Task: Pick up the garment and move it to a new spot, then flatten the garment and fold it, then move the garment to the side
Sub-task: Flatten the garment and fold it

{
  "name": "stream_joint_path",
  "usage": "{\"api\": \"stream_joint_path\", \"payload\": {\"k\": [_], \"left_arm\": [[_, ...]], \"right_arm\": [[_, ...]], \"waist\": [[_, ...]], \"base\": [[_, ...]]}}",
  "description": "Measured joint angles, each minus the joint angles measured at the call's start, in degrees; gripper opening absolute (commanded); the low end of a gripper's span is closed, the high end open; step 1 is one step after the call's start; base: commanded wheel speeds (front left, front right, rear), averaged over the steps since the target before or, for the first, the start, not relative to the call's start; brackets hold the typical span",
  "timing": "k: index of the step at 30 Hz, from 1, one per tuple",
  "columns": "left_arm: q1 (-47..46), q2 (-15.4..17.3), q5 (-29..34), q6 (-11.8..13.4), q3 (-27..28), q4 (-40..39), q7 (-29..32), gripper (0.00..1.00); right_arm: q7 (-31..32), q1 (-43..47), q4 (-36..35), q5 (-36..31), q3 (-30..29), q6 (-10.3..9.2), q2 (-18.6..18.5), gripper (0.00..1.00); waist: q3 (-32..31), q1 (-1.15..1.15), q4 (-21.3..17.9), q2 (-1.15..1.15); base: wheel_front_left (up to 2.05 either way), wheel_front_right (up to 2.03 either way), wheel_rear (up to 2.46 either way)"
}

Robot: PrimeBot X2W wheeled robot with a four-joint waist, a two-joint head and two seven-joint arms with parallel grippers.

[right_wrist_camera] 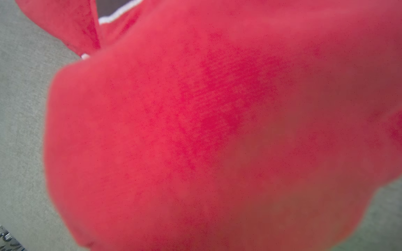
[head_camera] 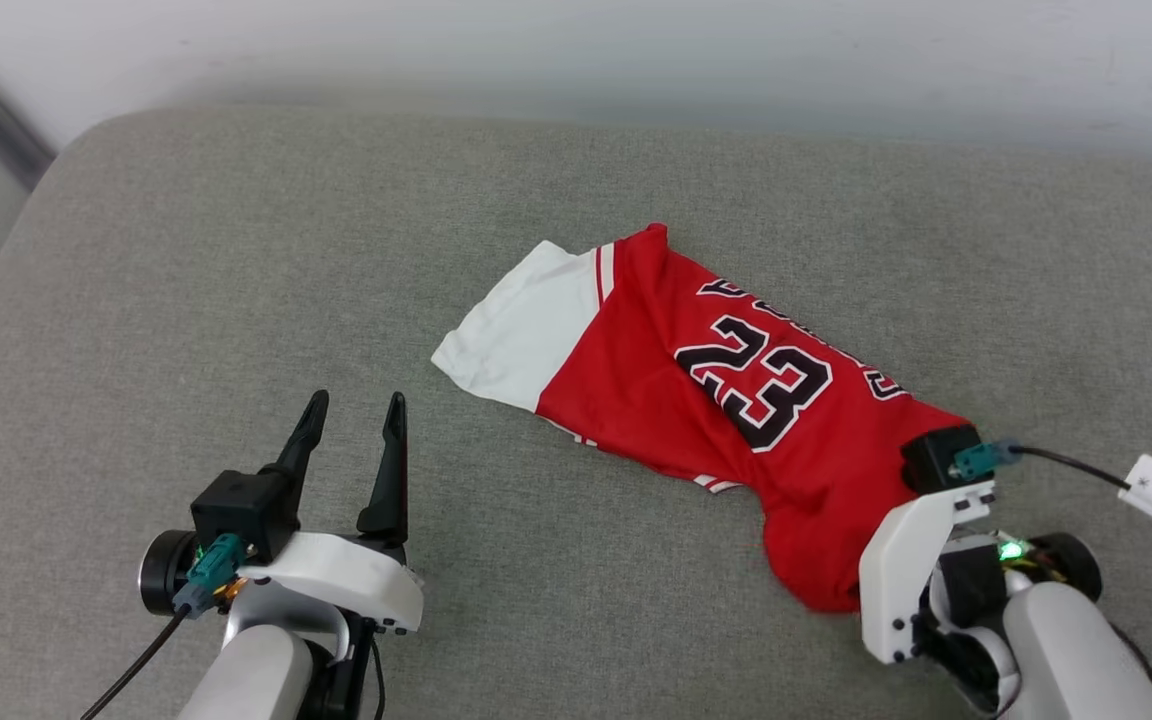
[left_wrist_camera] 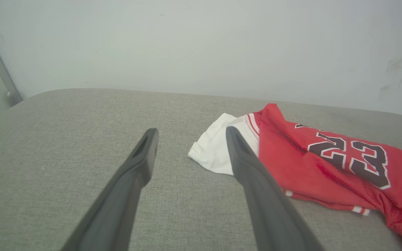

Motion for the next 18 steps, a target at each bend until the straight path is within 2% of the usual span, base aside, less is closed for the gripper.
{"api": "stream_joint_path", "payload": {"k": [4,5,11,15,18], "left_arm": [[0.1,-0.5,0.3,-0.3,0.7,0.2,0.0,1.0],[0.2,-0.8,0.5,-0.4,0.9,0.1,0.0,1.0],[0.7,-1.3,1.3,-0.7,1.4,-0.2,-0.1,1.0],[1.0,-1.6,1.4,-1.0,1.8,0.0,-0.1,1.0],[1.1,-1.8,1.7,-1.4,2.1,0.3,-0.2,1.0]], "right_arm": [[-3.3,-2.5,-2.6,-2.2,-2.7,-0.07,-2.8,0.0],[-5.0,-2.9,-4.7,-3.5,-5.0,-0.05,-3.5,0.0],[-7.0,-1.3,-7.9,-6.2,-16.6,-0.07,-2.7,0.0],[-7.4,4.0,-3.2,-7.0,-23.4,-0.05,0.0,0.0],[-9.1,6.6,2.1,-6.4,-26.0,-0.02,1.9,0.0]], "waist": [[-0.8,0.0,-1.0,0.0],[-1.1,0.0,-1.5,0.0],[-1.6,0.0,-2.8,0.0],[-1.5,0.0,-3.3,0.0],[-1.5,0.0,-3.5,0.0]], "base": [[0.0,0.0,0.0],[0.0,0.0,0.0],[0.0,0.0,0.0],[0.0,0.0,0.0],[0.0,0.0,0.0]]}}
